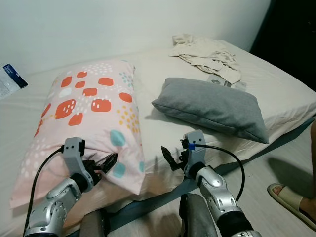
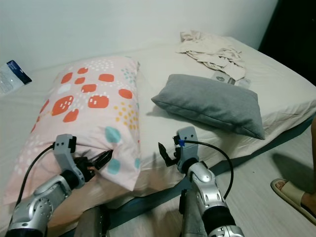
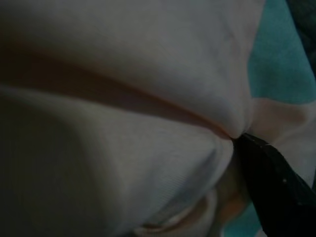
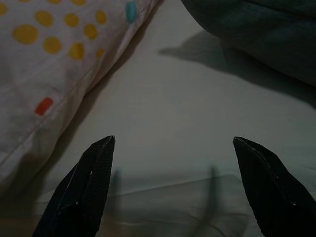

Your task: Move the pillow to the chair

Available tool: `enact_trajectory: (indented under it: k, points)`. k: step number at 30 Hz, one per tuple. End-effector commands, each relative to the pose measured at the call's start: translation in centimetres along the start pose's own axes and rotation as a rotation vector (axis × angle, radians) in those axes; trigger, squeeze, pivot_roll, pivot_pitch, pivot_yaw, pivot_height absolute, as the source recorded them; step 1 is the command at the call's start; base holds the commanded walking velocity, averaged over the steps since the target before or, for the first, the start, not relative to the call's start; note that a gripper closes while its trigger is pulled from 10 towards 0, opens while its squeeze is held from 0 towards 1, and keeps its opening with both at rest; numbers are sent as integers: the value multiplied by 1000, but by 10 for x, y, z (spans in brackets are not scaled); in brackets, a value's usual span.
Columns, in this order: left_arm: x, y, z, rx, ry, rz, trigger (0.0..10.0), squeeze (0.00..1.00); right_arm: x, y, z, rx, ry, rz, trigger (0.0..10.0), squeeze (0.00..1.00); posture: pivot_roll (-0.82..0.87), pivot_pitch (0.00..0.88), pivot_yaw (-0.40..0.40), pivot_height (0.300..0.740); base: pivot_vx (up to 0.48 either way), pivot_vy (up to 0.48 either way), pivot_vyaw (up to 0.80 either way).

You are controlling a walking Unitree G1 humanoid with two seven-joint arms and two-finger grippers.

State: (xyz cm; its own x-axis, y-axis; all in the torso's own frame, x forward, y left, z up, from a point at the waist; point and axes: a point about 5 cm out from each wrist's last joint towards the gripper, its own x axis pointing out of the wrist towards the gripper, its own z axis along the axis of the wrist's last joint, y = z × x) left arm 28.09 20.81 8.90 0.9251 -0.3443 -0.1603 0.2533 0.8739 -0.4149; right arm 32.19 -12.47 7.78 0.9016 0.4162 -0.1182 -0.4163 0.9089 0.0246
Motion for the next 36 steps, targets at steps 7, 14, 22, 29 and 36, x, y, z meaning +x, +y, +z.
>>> enact_trajectory:
  k: [7,14,22,29,36]
  points:
    - [-16,17,5,75,24,22,10000,1000,-4,1,-7,18,9,-8,10000,0,-18,102,-17,556,0,0,0]
    - [-29,-6,-12,115,170,-210,10000,0,-6,5,-13,13,36,8,10000,0,-28,105,-15,556,0,0,0]
    - [-51,-33,-42,156,409,-507,10000,0,-11,6,-23,4,86,8,10000,0,-28,107,5,556,0,0,0]
    - [-57,-47,-33,3,329,-615,10000,0,-15,8,-28,20,94,-1,10000,0,-14,103,-1,556,0,0,0]
    - [-37,-69,-27,-55,28,-487,10000,0,-14,10,-27,26,89,9,10000,0,-12,107,-15,556,0,0,0]
